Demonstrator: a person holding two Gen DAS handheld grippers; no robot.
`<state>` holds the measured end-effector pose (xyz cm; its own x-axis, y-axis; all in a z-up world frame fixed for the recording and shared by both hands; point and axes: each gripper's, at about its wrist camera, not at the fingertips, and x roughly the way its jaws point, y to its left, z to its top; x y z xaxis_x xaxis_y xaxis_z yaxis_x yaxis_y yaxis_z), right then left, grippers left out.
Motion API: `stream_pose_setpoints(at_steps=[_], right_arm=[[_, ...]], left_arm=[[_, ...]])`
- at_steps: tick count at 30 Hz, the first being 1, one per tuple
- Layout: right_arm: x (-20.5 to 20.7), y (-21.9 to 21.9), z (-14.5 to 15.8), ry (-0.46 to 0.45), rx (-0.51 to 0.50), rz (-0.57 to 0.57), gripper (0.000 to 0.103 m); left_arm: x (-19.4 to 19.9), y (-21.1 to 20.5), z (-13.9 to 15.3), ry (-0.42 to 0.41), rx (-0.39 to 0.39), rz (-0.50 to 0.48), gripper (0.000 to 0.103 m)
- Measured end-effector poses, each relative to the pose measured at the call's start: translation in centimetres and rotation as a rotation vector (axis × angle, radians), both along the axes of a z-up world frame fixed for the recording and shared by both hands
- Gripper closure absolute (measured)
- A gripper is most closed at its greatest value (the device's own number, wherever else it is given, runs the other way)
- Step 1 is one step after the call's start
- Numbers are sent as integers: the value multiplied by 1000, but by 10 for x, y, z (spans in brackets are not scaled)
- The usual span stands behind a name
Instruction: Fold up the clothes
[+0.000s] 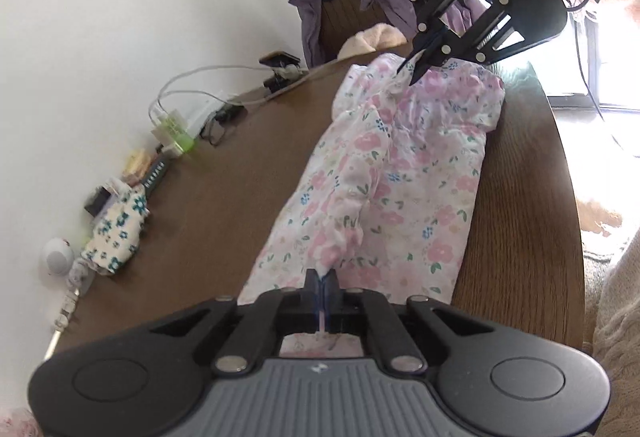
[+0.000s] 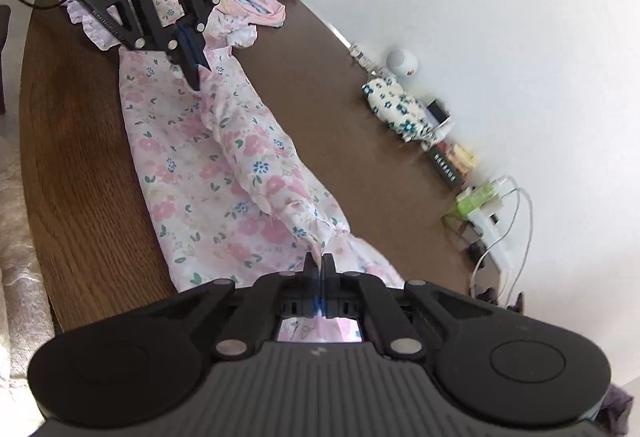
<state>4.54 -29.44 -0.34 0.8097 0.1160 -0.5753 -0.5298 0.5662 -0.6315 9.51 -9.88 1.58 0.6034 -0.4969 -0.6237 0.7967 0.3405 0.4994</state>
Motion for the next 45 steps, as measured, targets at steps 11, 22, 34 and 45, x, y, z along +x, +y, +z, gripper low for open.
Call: stream_pose_setpoints(at_steps=[11, 22, 34, 45], right_arm=[[-26, -1, -35, 65, 42, -46, 78], [-10, -52, 7, 117, 743, -320, 69], [-7, -83, -45, 53, 706, -554, 85], [35, -30, -11, 5, 887, -470, 85]], left_arm=[[-15, 6, -24, 95, -14, 26, 78], [14, 12, 3, 286, -302, 210, 60], [23, 14, -29, 354, -272, 273, 83], [17, 8, -30, 319, -277, 302, 84]])
